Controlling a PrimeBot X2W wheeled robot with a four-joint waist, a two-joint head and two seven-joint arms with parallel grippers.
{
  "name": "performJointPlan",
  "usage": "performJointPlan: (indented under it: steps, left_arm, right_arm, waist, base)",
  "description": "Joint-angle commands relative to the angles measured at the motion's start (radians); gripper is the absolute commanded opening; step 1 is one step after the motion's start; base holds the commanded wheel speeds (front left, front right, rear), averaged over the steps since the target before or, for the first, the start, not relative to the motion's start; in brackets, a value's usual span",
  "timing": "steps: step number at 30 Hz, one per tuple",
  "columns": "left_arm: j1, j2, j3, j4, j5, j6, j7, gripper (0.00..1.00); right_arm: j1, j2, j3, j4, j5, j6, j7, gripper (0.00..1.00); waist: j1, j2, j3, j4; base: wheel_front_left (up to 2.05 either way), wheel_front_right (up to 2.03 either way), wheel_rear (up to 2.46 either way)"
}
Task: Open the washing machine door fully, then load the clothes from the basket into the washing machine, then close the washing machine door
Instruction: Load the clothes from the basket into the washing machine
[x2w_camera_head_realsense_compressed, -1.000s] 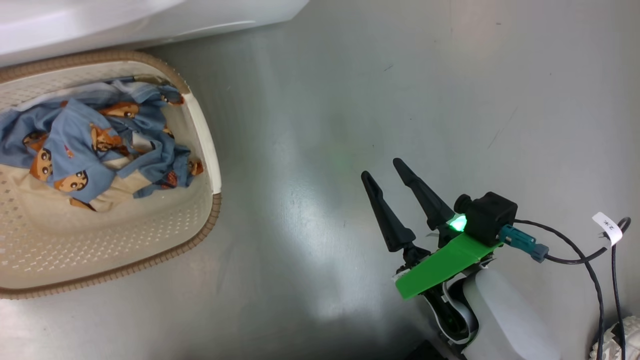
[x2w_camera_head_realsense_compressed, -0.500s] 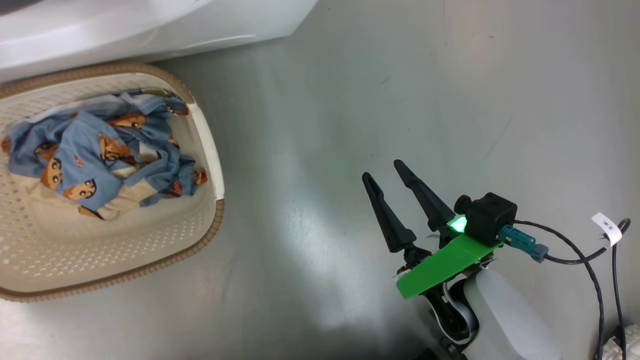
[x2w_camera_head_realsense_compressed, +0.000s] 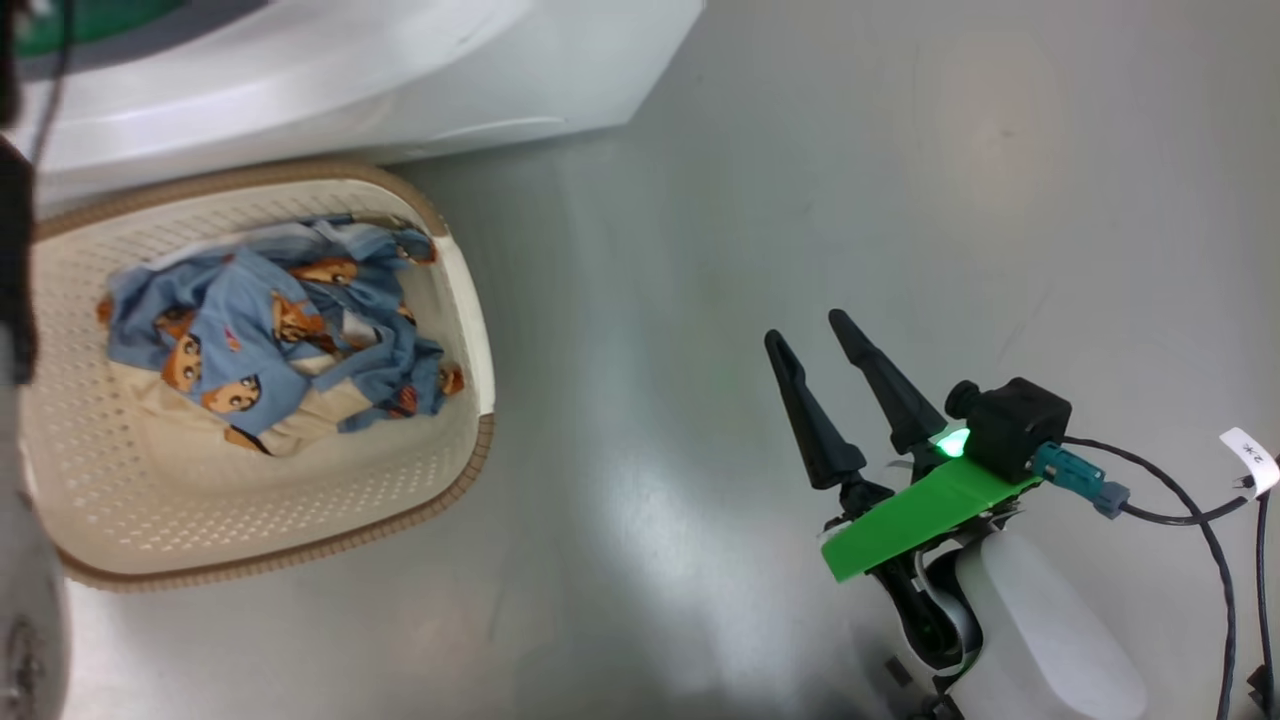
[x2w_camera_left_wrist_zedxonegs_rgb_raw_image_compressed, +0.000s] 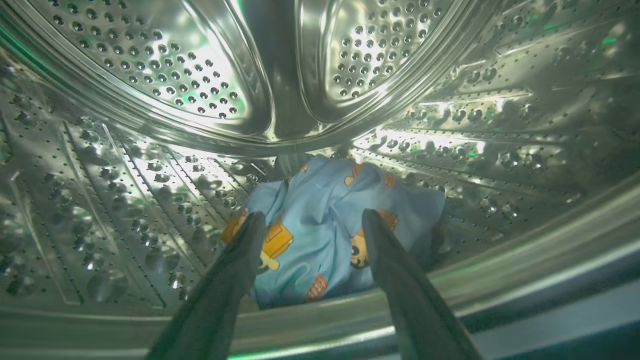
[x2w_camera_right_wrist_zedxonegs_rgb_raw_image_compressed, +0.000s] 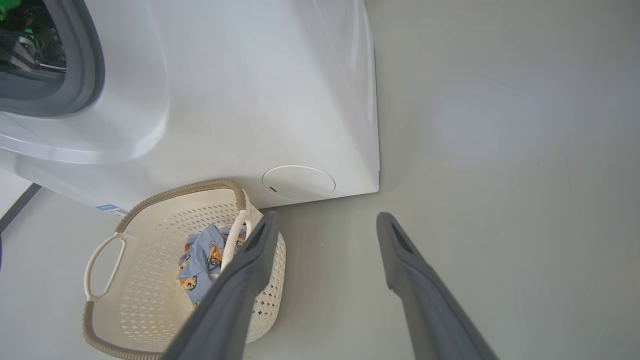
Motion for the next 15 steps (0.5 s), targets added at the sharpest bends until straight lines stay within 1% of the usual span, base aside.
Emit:
performJointPlan:
  steps: [1, 9, 15]
  left_arm:
    - [0.035, 0.036, 0.007, -0.017, -0.007, -0.003, -0.020, 1.00]
    - [0.169, -0.004, 0.015, -0.036, -0.037, -0.013, -0.092, 1.00]
    - [0.288, -0.026, 0.026, -0.115, -0.052, -0.018, -0.109, 1.00]
  right_arm:
    - [0.032, 0.007, 0.010, -0.015, -0.014, 0.002, -0.005, 1.00]
    - [0.063, -0.002, -0.027, 0.002, -0.018, 0.002, -0.005, 1.00]
    - [0.086, -0.006, -0.043, 0.012, -0.014, 0.002, -0.005, 1.00]
  waist:
    - [0.0001, -0.0001, -0.035, 0.021]
    - [0.0001, -0.0001, -0.133, 0.059]
    - [0.0001, -0.0001, -0.196, 0.081]
  base:
    - [0.00, 0.00, 0.00]
    - [0.00, 0.00, 0.00]
    - [0.00, 0.00, 0.00]
